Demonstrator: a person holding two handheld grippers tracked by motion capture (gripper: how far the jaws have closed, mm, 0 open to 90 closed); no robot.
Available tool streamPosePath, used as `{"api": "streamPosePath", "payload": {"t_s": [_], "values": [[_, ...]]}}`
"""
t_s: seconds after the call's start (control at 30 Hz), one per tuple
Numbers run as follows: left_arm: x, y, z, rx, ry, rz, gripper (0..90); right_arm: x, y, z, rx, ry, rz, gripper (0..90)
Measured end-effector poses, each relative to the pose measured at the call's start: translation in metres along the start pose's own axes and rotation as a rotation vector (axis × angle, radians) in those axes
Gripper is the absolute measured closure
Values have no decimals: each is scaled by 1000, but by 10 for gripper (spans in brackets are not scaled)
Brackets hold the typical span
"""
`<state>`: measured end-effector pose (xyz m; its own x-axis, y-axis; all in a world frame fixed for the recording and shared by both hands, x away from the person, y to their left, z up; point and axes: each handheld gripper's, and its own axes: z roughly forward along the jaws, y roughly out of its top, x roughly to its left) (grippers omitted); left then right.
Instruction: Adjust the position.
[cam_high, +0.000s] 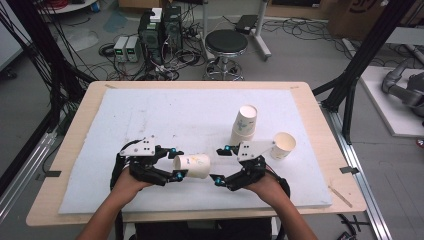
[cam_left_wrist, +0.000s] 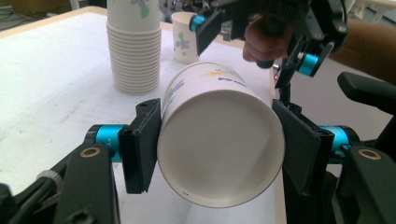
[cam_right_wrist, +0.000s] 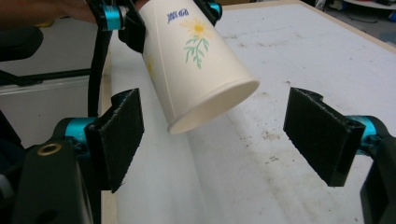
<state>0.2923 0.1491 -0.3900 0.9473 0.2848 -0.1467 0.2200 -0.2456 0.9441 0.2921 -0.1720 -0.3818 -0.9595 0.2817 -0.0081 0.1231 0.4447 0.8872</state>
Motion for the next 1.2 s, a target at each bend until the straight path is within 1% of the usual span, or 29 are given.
{"api": "streamPosePath", "payload": {"t_s": [0.17, 0.3, 0.33, 0.4, 0.47, 0.67, 0.93, 1.1, 1.2], "values": [[-1, 2, 0, -37, -3, 2, 358, 2, -10, -3, -40, -4, 18, 206], [-1, 4, -2, -68, -21, 4, 358, 0, -17, -5, -67, -2, 40, 206], [-1, 4, -2, -73, -28, 1, 358, -1, -19, -6, -76, 0, 44, 206], [-1, 5, -1, -74, -28, 4, 357, -2, -23, -6, -87, 3, 58, 206], [-1, 5, -2, -75, -33, 9, 357, -3, -25, -7, -89, 2, 63, 206], [-3, 6, -1, -86, -53, 13, 358, -2, -25, -8, -93, 13, 55, 206], [-5, 6, -1, -89, -70, 16, 358, -1, -24, -4, -86, 40, 43, 206], [-6, 7, -1, -91, -83, 21, 359, 1, -23, -2, -86, 54, 47, 206], [-7, 7, 0, -89, -94, 24, 359, 2, -22, 1, -88, 67, 38, 206]]}}
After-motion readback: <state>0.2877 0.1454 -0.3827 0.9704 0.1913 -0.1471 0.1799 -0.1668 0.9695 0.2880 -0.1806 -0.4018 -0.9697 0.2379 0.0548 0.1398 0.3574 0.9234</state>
